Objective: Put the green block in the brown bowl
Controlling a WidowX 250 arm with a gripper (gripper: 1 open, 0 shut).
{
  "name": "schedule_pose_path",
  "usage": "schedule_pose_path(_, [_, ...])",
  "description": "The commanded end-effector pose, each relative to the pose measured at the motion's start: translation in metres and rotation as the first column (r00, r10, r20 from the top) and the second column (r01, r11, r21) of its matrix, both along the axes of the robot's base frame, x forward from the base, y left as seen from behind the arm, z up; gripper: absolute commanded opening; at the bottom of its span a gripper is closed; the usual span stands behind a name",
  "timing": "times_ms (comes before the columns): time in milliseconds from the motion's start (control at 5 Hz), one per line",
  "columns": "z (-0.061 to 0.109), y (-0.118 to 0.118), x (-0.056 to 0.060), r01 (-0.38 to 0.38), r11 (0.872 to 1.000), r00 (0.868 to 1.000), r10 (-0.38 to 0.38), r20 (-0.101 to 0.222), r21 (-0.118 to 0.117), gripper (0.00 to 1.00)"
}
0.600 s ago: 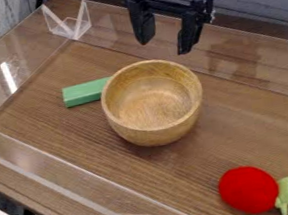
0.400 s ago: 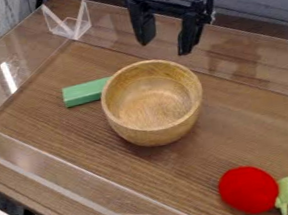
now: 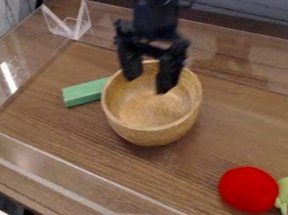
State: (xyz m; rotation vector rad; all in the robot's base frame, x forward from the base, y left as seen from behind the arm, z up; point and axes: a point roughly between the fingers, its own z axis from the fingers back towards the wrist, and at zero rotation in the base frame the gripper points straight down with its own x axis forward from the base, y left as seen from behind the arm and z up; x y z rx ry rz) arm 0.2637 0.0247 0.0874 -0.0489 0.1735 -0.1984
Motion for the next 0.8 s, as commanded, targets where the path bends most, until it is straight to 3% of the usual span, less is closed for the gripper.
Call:
schedule_pose_path(0, [0.007, 0.029, -0.017, 0.177, 0.984, 0.979, -0.177, 0.105, 0.008, 1.00])
schedule_pose_path(200, [0.007, 0.047, -0.023, 0.316, 0.949, 0.939, -0.315, 0.137, 0.011, 1.00])
schedule_pose_path(600, [0.004, 0.066, -0.030, 0.383, 0.924, 0.909, -0.379, 0.173, 0.010, 1.00])
